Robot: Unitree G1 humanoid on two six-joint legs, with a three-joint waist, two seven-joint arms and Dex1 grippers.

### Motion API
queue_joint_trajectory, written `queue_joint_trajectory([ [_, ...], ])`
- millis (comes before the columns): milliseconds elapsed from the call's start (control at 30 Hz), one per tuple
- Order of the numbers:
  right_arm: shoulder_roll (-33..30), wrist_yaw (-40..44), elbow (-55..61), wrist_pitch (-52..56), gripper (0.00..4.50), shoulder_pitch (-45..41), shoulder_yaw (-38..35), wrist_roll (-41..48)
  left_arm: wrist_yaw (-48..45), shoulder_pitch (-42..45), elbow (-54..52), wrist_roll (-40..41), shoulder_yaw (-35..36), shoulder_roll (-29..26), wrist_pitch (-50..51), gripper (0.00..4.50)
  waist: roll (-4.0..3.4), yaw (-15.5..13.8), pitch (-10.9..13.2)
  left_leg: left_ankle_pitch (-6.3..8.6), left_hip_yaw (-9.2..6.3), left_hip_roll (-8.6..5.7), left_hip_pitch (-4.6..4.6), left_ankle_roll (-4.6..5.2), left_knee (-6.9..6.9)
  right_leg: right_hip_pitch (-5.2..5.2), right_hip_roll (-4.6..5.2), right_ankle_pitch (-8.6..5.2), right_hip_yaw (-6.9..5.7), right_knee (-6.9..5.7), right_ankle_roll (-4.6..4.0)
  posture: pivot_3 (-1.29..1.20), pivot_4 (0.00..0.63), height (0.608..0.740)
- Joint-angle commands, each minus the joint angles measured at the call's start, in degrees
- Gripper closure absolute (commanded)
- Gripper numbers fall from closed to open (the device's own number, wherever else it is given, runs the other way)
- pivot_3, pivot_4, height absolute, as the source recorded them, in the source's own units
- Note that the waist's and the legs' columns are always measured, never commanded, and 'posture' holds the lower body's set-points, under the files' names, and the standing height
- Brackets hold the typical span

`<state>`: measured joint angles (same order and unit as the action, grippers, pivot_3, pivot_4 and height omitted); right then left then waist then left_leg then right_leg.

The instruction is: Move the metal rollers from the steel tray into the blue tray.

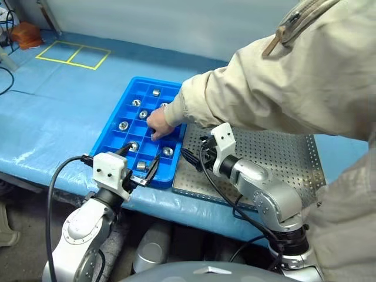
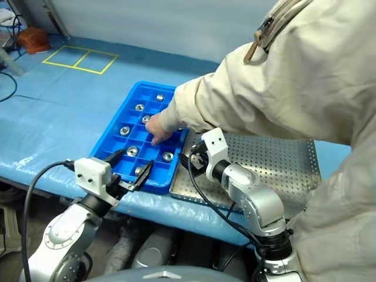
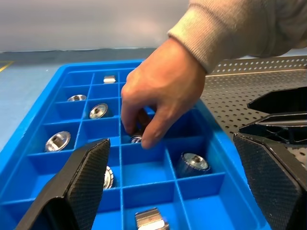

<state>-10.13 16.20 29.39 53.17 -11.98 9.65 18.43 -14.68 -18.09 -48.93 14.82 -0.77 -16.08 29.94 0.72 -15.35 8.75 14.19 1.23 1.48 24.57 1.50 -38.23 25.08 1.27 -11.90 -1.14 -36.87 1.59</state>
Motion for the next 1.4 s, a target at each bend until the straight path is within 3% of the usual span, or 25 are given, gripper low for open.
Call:
queue_joint_trajectory([
  [33, -0.2, -0.4, 3.2, 0.2, 0.02, 0.6, -0.4, 0.8, -0.5, -0.1, 0.2, 0.3, -0.8, -0.2, -1.0, 0.00, 0.00, 1.2, 0.0, 0.00, -0.04, 0.01, -0.01, 0.00, 0.00, -0.02, 0.00, 0.00, 0.00, 0.00, 0.00, 0.30, 0.150, 0.740],
  [600, 0.1, -1.7, 4.5, 0.5, 0.02, 2.3, 0.1, 0.9, -2.3, 0.1, 2.2, 0.1, -1.8, -0.3, -2.3, 0.00, -0.01, 8.1, 0.0, 0.00, -0.10, 0.07, -0.77, 0.04, 0.05, -0.63, 0.07, -0.20, 0.25, -0.02, -0.33, 0.27, 0.150, 0.740],
  [1400, 1.4, -2.1, 4.7, 0.0, 0.02, 1.9, 1.6, 0.5, -2.8, 1.3, 3.0, 0.0, -1.3, -1.0, -2.3, 0.00, -0.01, 9.3, 0.0, -0.01, -0.06, 0.07, -0.80, 0.05, 0.07, -0.62, 0.07, -0.19, 0.34, -0.04, -0.32, 0.27, 0.150, 0.740],
])
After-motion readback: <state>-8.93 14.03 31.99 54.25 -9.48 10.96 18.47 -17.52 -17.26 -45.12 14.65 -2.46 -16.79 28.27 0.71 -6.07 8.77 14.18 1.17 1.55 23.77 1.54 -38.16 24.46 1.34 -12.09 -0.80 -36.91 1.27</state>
